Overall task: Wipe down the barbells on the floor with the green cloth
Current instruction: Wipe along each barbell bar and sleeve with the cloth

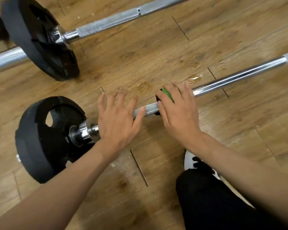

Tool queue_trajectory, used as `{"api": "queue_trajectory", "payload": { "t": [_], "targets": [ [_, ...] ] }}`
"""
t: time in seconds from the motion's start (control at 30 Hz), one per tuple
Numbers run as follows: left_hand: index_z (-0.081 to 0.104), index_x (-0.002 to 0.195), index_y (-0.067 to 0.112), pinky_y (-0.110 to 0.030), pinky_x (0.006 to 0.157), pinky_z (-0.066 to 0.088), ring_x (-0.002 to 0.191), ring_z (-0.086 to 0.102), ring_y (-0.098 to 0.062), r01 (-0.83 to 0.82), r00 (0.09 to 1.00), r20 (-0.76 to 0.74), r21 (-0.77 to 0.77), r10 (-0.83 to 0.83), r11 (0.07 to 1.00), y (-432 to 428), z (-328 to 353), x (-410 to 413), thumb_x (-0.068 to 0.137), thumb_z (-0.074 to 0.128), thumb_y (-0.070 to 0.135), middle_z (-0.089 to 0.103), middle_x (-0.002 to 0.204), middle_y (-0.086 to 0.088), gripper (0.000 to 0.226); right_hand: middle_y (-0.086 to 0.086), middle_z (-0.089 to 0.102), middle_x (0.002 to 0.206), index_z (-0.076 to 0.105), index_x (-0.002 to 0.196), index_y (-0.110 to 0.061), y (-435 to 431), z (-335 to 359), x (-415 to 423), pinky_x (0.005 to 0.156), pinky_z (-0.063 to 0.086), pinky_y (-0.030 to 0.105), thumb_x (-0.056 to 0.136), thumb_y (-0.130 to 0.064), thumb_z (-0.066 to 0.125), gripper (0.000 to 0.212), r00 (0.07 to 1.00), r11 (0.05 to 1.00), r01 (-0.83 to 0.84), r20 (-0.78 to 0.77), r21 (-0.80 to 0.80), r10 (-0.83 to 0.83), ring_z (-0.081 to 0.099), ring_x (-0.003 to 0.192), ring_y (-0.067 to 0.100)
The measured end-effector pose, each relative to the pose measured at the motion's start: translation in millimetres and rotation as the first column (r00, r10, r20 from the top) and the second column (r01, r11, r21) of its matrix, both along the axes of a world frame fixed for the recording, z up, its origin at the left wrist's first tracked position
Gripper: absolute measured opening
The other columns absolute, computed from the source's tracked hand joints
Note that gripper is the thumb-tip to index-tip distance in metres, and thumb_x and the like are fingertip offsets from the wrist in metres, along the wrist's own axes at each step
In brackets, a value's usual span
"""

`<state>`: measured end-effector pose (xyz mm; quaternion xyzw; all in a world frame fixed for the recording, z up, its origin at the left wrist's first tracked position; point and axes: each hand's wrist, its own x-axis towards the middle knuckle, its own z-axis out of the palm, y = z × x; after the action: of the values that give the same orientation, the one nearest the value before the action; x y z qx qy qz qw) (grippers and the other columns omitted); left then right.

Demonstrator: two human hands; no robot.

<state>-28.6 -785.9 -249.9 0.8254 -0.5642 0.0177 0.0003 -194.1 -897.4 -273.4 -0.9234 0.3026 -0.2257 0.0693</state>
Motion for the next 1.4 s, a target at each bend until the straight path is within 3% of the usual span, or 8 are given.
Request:
{"api": "queue_trajectory", "payload": {
  "t": [0.1,0.33,0.5,0.67,0.9,1.07,1.23,1.4],
  "targets": [
    [0.065,0.135,0.024,-0.059,0.122,0.020,0.140,0.045,-0.036,-0.002,1.000,-0.007,0.007,0.002,1.000,-5,-1,7,0.105,0.024,0.058,0.055,0.150,-0.009,0.062,0.016,0.065,0.129,0.068,0.131,-0.014,-53,-4,-36,0.125,0.024,0.050,0.111,-0.035,0.046,0.036,0.985,0.975,-0.141,-0.123,-0.171,0.121,0.063,0.116,0.037],
    [0.070,0.125,0.019,-0.054,0.114,0.024,0.131,0.050,-0.037,-0.012,1.000,0.016,-0.038,0.013,0.999,-18,-4,19,0.104,0.029,0.057,0.061,0.141,-0.009,0.059,0.019,0.057,0.137,0.063,0.126,-0.008,-100,-4,-59,0.118,0.029,0.060,0.111,-0.025,0.039,0.033,0.839,0.840,0.542,0.074,-0.020,-0.539,0.049,0.130,0.038],
    [0.069,0.127,0.019,-0.055,0.115,0.024,0.132,0.048,-0.036,-0.027,0.999,0.044,-0.024,0.028,0.999,-27,-5,29,0.104,0.025,0.059,0.060,0.142,-0.010,0.064,0.021,0.061,0.134,0.067,0.128,-0.005,-6,-18,28,0.121,0.028,0.055,0.108,-0.020,0.043,0.034,0.980,0.987,0.157,0.117,0.025,-0.158,0.045,0.136,0.043],
    [0.068,0.127,0.018,-0.055,0.115,0.026,0.129,0.049,-0.037,-0.005,0.999,0.049,-0.051,0.008,0.999,-36,-7,40,0.105,0.029,0.059,0.062,0.139,-0.011,0.061,0.015,0.062,0.137,0.064,0.137,-0.018,-67,-13,2,0.125,0.019,0.054,0.109,-0.033,0.050,0.034,0.988,0.954,-0.150,-0.073,-0.261,0.136,0.059,0.125,0.035],
    [0.067,0.126,0.019,-0.052,0.110,0.027,0.126,0.052,-0.035,0.037,0.995,0.099,-0.074,-0.030,0.997,-47,-10,55,0.101,0.027,0.075,0.063,0.139,-0.010,0.073,0.012,0.062,0.127,0.067,0.119,-0.012,-123,-2,-10,0.122,0.021,0.059,0.106,-0.024,0.040,0.032,0.826,0.829,0.559,0.082,0.003,-0.557,0.053,0.124,0.033],
    [0.068,0.125,0.019,-0.052,0.106,0.029,0.122,0.053,-0.033,0.025,0.993,0.116,-0.066,-0.017,0.998,-54,-9,61,0.100,0.026,0.076,0.063,0.139,-0.008,0.075,0.020,0.064,0.120,0.069,0.112,-0.002,-40,-20,64,0.116,0.033,0.058,0.107,-0.018,0.041,0.033,0.984,0.991,0.130,0.126,-0.030,-0.126,0.052,0.125,0.043],
    [0.068,0.124,0.019,-0.052,0.104,0.031,0.120,0.053,-0.034,0.025,0.995,0.096,-0.058,-0.020,0.998,-57,-9,64,0.100,0.026,0.076,0.064,0.137,-0.008,0.076,0.015,0.065,0.129,0.066,0.133,-0.013,-102,-17,24,0.125,0.022,0.049,0.109,-0.032,0.048,0.035,0.979,0.932,-0.204,-0.079,-0.300,0.189,0.063,0.119,0.036],
    [0.069,0.122,0.018,-0.050,0.102,0.030,0.118,0.054,-0.033,0.016,0.995,0.102,-0.061,-0.010,0.998,-57,-8,64,0.100,0.026,0.076,0.065,0.137,-0.007,0.075,0.016,0.059,0.135,0.060,0.129,-0.015,-133,-19,-17,0.119,0.028,0.060,0.109,-0.026,0.037,0.032,0.929,0.927,0.365,0.100,-0.086,-0.356,0.053,0.125,0.037]
  ]
}}
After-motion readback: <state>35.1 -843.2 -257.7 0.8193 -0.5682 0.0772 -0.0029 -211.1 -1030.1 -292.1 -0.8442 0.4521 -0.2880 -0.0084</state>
